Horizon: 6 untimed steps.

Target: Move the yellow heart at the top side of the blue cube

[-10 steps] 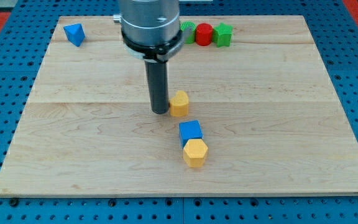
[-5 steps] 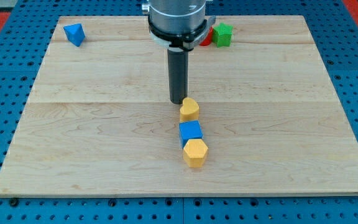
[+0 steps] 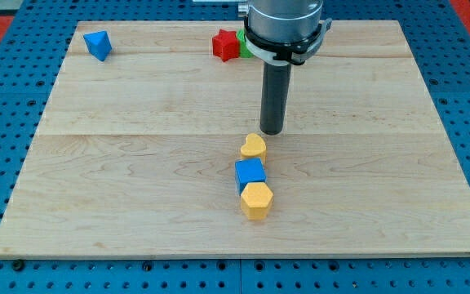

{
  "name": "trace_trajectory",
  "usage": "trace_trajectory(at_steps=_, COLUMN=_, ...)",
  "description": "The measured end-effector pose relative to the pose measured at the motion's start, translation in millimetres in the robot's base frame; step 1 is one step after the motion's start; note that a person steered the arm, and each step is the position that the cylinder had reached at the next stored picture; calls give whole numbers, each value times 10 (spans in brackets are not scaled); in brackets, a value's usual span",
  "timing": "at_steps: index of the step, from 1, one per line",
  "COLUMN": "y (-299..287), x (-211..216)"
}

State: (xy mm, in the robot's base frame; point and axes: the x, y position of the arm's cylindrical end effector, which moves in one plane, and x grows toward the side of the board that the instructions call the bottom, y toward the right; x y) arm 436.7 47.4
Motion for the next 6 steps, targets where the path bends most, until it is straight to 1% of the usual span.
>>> trace_trajectory(at_steps=3, y=-75, x=103)
trace_trajectory(at_steps=6, y=-427, x=133)
